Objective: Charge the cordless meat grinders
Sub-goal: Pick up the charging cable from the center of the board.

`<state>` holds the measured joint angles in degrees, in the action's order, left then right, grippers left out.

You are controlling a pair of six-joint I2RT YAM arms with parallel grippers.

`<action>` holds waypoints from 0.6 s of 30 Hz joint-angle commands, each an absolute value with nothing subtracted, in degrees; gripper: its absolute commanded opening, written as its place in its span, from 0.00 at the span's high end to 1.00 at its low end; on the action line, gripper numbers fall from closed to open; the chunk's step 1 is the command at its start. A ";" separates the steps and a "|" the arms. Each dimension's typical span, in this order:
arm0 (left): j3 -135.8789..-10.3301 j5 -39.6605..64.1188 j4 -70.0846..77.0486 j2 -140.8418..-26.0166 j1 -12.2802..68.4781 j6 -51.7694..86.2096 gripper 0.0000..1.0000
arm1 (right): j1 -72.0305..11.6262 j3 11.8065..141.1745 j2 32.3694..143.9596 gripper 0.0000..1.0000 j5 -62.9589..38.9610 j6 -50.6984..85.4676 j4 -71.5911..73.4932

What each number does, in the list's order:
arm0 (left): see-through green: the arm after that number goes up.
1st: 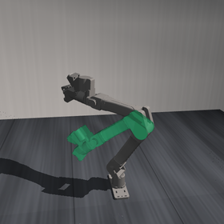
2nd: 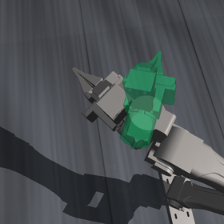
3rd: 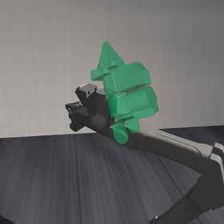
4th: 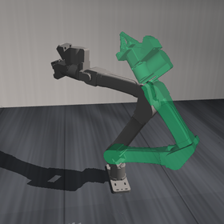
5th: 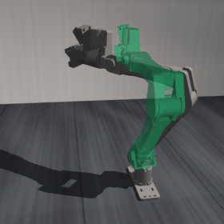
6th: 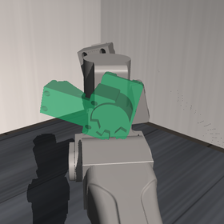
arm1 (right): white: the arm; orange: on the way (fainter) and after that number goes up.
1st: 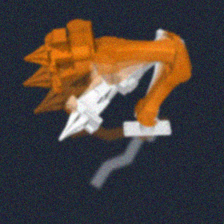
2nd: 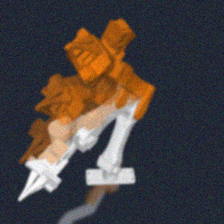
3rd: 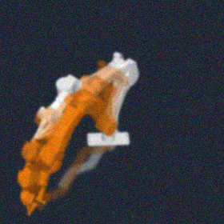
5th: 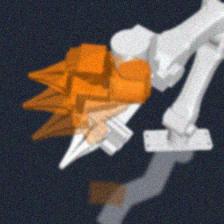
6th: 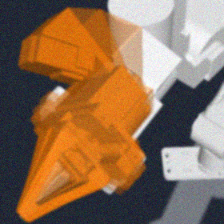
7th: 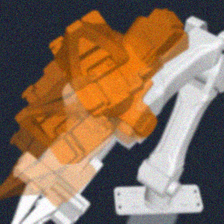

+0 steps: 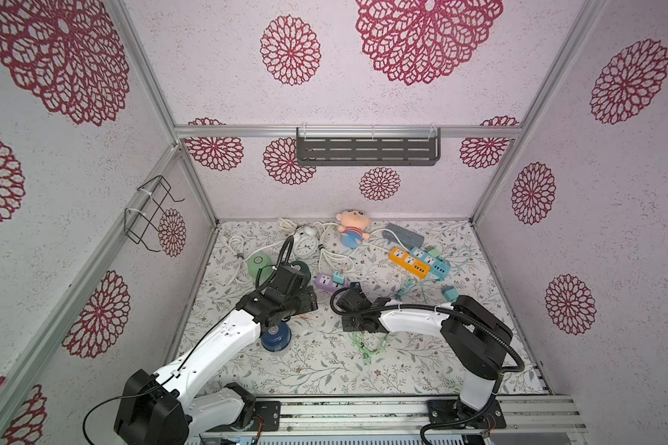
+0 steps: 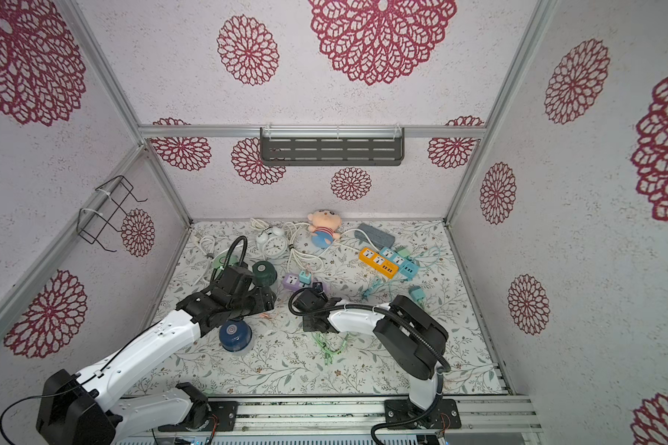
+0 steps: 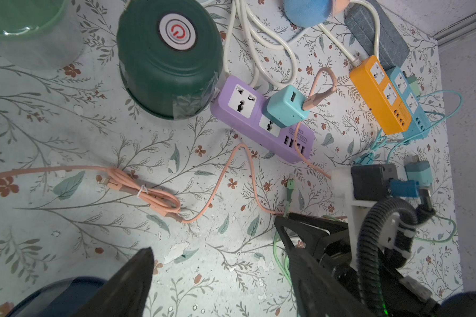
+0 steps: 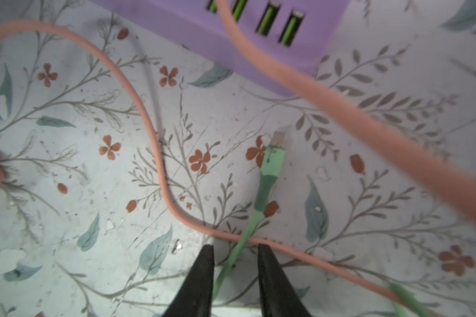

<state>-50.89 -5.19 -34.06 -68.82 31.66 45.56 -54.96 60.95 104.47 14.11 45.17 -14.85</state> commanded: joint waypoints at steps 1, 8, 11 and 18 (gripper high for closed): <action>-52.18 -4.66 -32.79 -69.65 31.38 46.92 0.19 | -54.67 59.07 105.54 0.64 17.52 44.91 -20.66; -52.21 -4.40 -32.25 -70.22 31.46 46.96 0.19 | -54.74 59.77 106.80 0.79 16.48 43.86 -19.54; -51.88 -3.98 -31.66 -70.47 31.38 46.39 0.19 | -54.93 59.27 106.18 0.87 15.51 44.06 -17.94; -50.84 4.32 -27.62 -71.80 28.57 46.39 0.15 | -55.12 57.93 98.36 0.98 13.26 43.42 -15.06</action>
